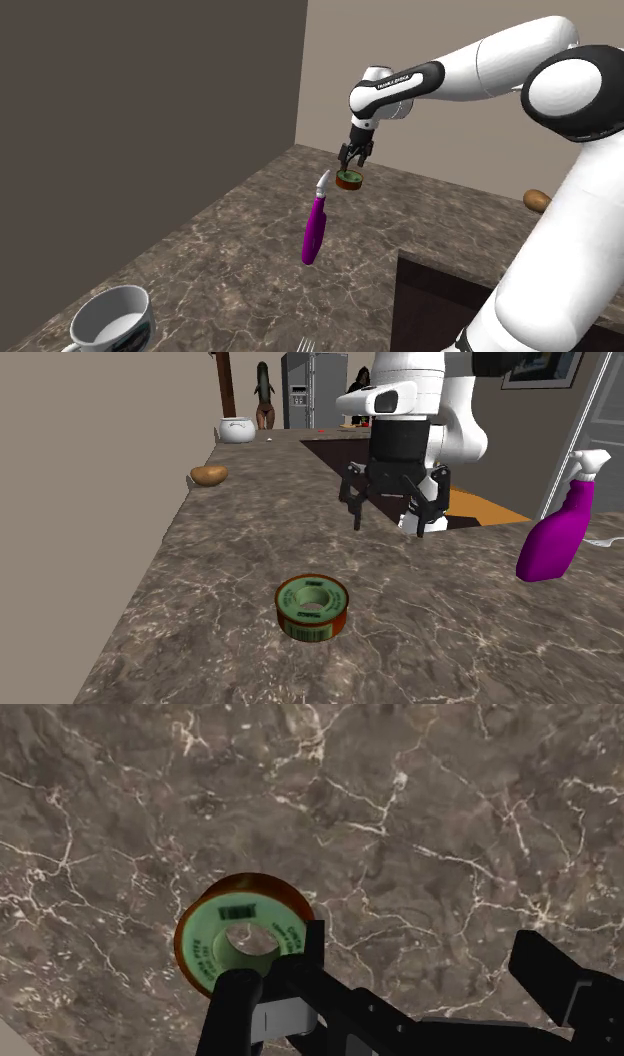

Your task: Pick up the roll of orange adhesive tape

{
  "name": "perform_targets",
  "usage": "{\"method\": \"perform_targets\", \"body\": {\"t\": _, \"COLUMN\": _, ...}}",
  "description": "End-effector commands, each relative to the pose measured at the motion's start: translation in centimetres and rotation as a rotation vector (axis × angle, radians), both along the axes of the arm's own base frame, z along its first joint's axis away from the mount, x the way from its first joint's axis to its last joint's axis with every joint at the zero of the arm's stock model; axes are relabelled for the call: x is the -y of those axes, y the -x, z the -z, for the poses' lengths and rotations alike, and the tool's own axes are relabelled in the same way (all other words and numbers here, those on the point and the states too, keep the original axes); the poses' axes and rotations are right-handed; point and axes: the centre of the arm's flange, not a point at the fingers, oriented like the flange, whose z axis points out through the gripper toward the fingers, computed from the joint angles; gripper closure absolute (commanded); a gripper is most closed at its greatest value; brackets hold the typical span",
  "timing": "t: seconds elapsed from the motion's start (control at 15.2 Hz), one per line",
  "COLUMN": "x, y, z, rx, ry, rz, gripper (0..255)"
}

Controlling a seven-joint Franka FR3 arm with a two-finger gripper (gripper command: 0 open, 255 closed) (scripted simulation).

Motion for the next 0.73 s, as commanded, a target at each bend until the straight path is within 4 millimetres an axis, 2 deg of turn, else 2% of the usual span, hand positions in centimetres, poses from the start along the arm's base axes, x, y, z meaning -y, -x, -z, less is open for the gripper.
{"method": "perform_targets", "body": {"t": 0.0, "x": 1.3, "y": -1.8, "z": 1.8, "rx": -0.007, "ry": 0.004, "rz": 0.006, "gripper": 0}}
{"method": "perform_targets", "body": {"t": 0.46, "x": 6.3, "y": -7.4, "z": 7.4, "rx": -0.033, "ry": 0.016, "rz": 0.028, "gripper": 0}}
{"method": "perform_targets", "body": {"t": 0.66, "x": 6.4, "y": -7.5, "z": 8.6, "rx": -0.034, "ry": 0.016, "rz": 0.029, "gripper": 0}}
